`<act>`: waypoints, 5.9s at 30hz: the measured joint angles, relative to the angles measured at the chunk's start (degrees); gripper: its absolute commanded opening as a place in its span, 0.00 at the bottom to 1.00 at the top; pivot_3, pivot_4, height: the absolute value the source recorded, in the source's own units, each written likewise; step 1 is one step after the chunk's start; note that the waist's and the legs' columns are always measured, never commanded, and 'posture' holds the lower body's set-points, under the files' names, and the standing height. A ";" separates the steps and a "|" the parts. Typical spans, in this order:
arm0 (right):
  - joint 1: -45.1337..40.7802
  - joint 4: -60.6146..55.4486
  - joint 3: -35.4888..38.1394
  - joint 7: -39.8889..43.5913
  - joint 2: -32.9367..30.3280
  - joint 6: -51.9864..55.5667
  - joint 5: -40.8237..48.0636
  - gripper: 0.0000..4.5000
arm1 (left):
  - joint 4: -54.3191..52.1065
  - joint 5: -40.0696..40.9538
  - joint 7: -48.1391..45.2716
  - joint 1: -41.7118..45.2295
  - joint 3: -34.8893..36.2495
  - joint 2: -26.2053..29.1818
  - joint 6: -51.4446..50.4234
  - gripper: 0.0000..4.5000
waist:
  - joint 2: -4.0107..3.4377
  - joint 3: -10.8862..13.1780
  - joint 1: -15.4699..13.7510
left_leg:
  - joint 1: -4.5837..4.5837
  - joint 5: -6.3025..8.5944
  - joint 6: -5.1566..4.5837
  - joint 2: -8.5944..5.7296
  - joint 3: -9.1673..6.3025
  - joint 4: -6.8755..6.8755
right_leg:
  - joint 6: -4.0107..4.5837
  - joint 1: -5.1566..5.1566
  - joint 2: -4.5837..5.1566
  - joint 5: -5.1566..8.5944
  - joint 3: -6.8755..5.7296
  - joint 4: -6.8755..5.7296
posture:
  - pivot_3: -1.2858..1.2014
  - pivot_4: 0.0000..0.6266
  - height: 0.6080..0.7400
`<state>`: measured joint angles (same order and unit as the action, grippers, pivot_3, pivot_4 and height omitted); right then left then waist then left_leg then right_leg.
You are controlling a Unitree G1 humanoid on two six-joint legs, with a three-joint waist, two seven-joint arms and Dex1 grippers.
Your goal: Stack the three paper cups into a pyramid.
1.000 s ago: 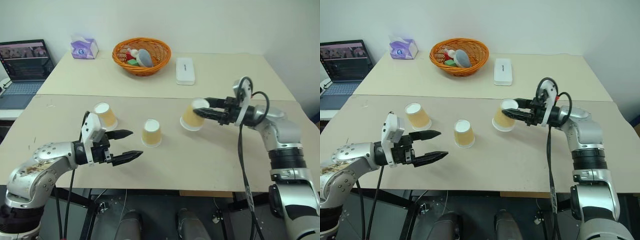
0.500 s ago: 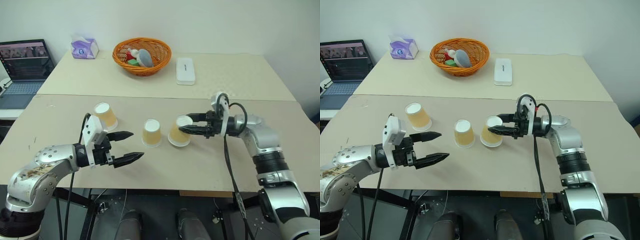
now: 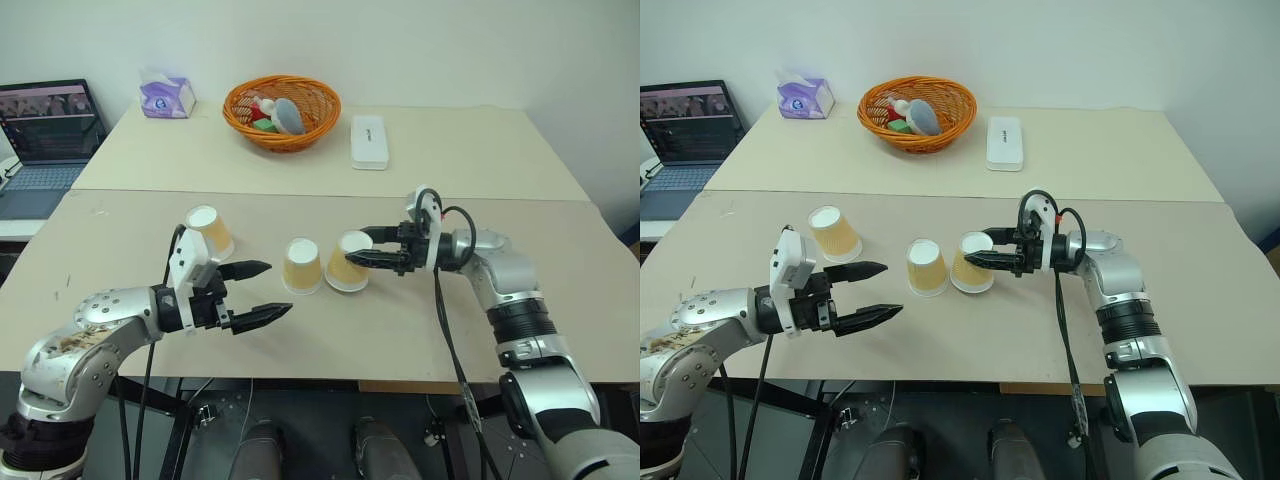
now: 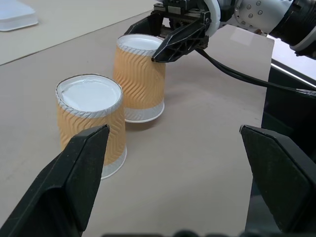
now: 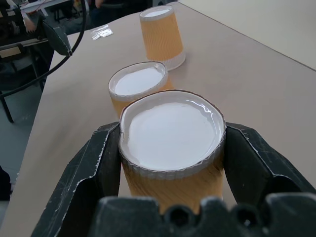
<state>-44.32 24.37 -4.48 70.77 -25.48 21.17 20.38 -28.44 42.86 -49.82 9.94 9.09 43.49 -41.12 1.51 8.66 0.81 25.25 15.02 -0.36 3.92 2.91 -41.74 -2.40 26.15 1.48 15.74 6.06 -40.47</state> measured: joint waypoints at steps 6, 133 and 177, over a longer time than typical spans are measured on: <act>-0.02 0.17 -0.87 0.09 0.83 -0.10 -0.36 0.62 | -0.01 0.00 0.28 -0.01 0.00 -0.04 0.00 1.00 | 0.00 0.00 0.01 | 0.00 0.00 0.00 0.00 0.00 0.00 | 0.00 0.00 0.00 0.00 0.00 -0.02 | 0.52 0.24 0.50; 19.25 -28.54 18.36 -12.57 -14.67 16.52 20.69 1.00 | 23.81 -29.54 50.14 24.95 3.11 -24.86 6.22 0.61 | 0.05 0.01 -0.31 | 0.17 -0.09 0.15 -0.15 -0.29 -0.07 | -0.08 -0.08 0.09 -0.07 -0.14 0.10 | 0.52 0.24 0.50; 20.89 -29.47 18.85 -13.42 -16.21 16.06 19.16 1.00 | 33.93 -13.92 -12.07 37.42 -12.61 -12.21 7.81 0.61 | 0.03 0.00 -0.11 | 0.25 -0.13 0.19 -0.07 -0.38 -0.08 | -0.06 -0.08 0.03 -0.07 -0.26 0.21 | 0.52 0.24 0.50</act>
<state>-23.43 -5.10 14.37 57.35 -41.69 37.24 39.54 5.50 28.94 -61.88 47.36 -3.52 31.28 -33.31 1.54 8.67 0.70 25.50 14.89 -0.17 3.85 2.53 -41.82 -2.46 26.07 1.52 15.67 5.80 -40.26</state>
